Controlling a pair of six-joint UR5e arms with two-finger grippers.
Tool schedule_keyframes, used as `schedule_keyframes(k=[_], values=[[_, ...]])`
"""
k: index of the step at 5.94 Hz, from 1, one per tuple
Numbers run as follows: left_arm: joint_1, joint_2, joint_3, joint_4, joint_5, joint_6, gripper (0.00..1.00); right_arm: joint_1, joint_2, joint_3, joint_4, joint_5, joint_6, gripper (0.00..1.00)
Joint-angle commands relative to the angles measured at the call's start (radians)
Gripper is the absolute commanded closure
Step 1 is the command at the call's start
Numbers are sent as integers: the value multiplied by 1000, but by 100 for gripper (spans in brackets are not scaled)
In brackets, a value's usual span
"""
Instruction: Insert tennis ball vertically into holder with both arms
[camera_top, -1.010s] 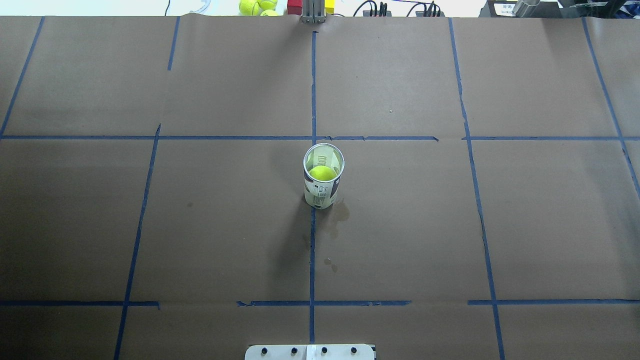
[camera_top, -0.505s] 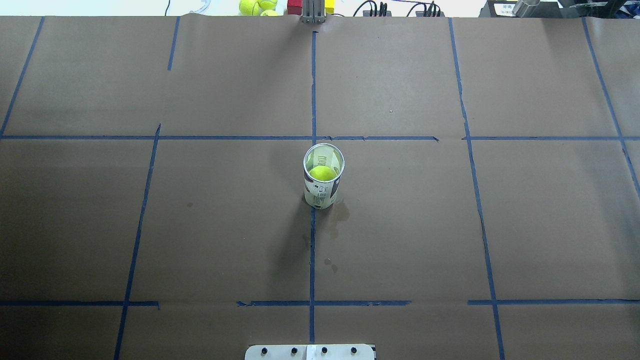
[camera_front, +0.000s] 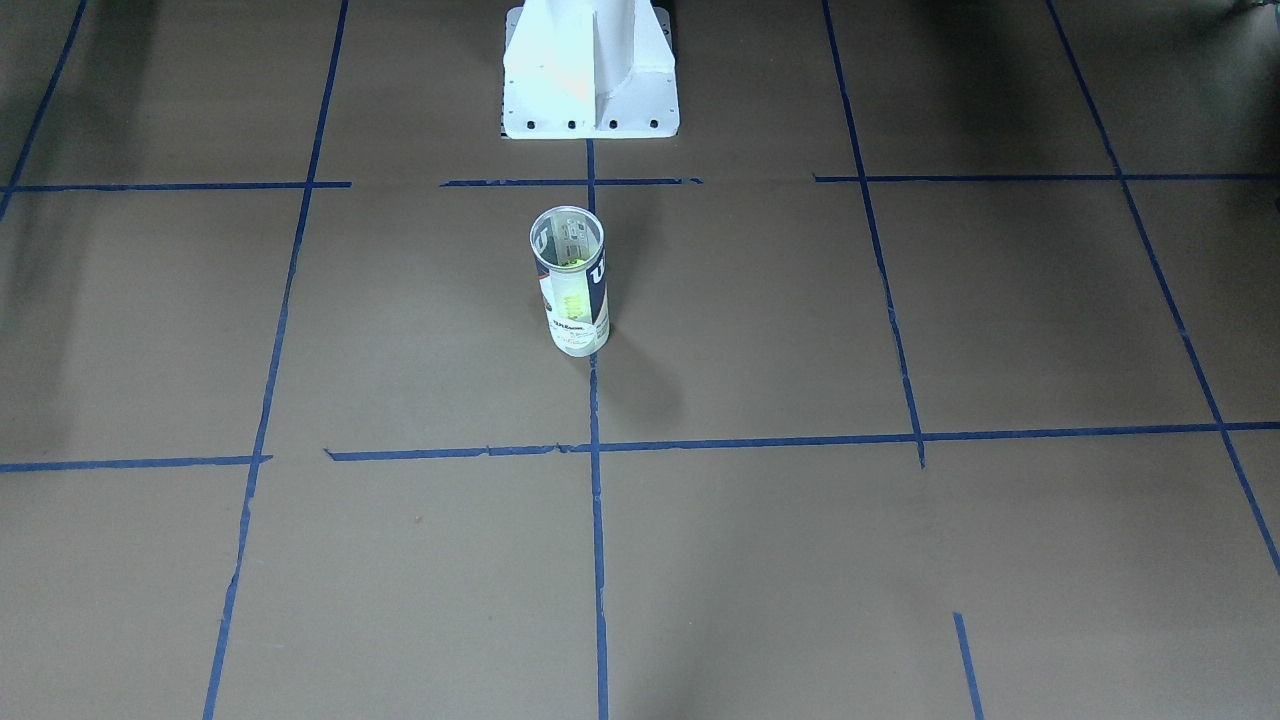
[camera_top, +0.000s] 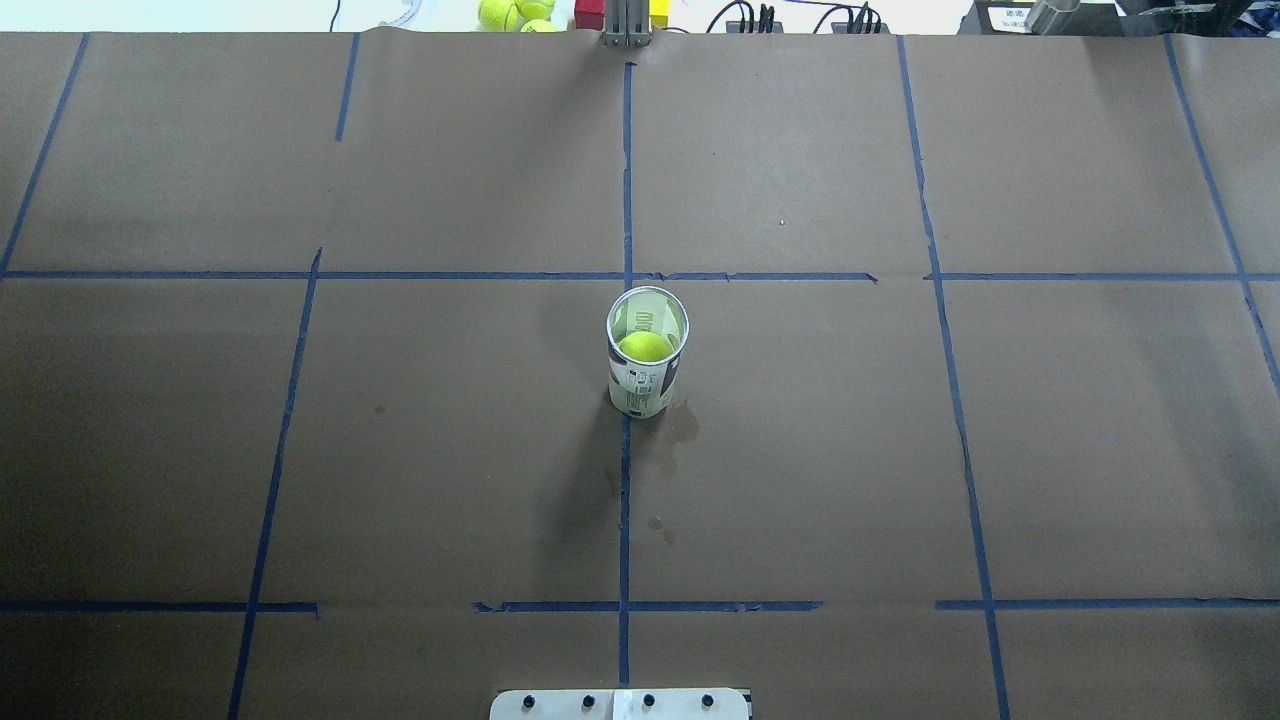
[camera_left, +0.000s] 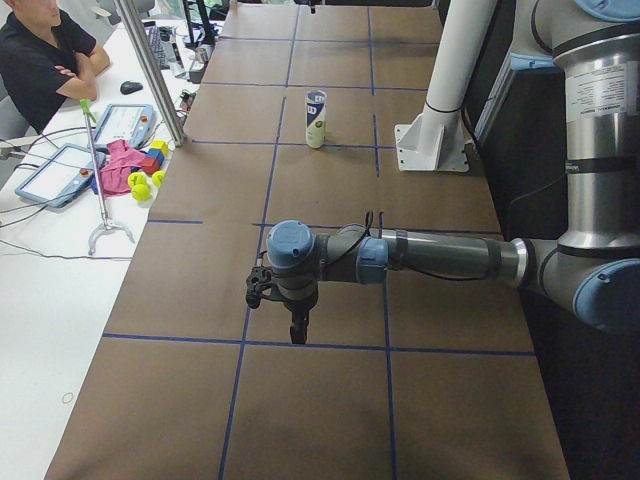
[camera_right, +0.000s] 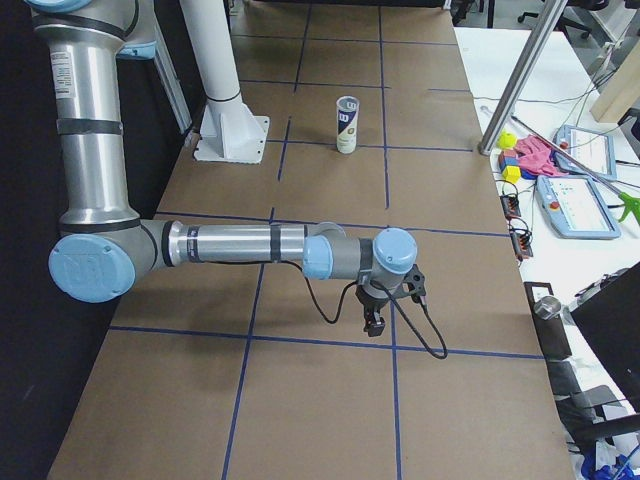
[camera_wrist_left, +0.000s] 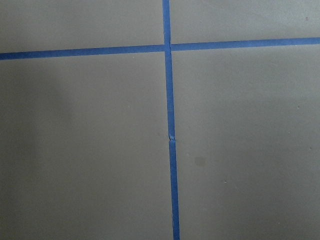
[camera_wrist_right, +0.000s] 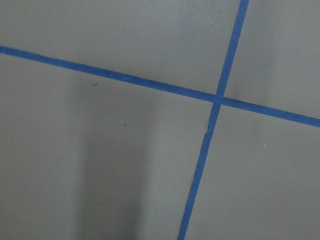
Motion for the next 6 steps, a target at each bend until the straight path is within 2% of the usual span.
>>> schedule_keyframes(k=[1, 2, 4, 5, 6], values=[[0, 0, 1, 0, -1, -5, 0, 30, -17, 54, -167, -62, -137, 0], [0, 0, 1, 0, -1, -3, 0, 30, -44, 35, -108, 41, -86, 0], [0, -1, -13, 0, -3, -3, 0, 30, -62, -113, 227, 39, 89, 0], [0, -1, -19, 0, -1, -3, 0, 32, -71, -133, 303, 41, 100, 0], [0, -4, -22, 1, -3, -2, 0, 32, -64, -120, 303, 30, 100, 0]])
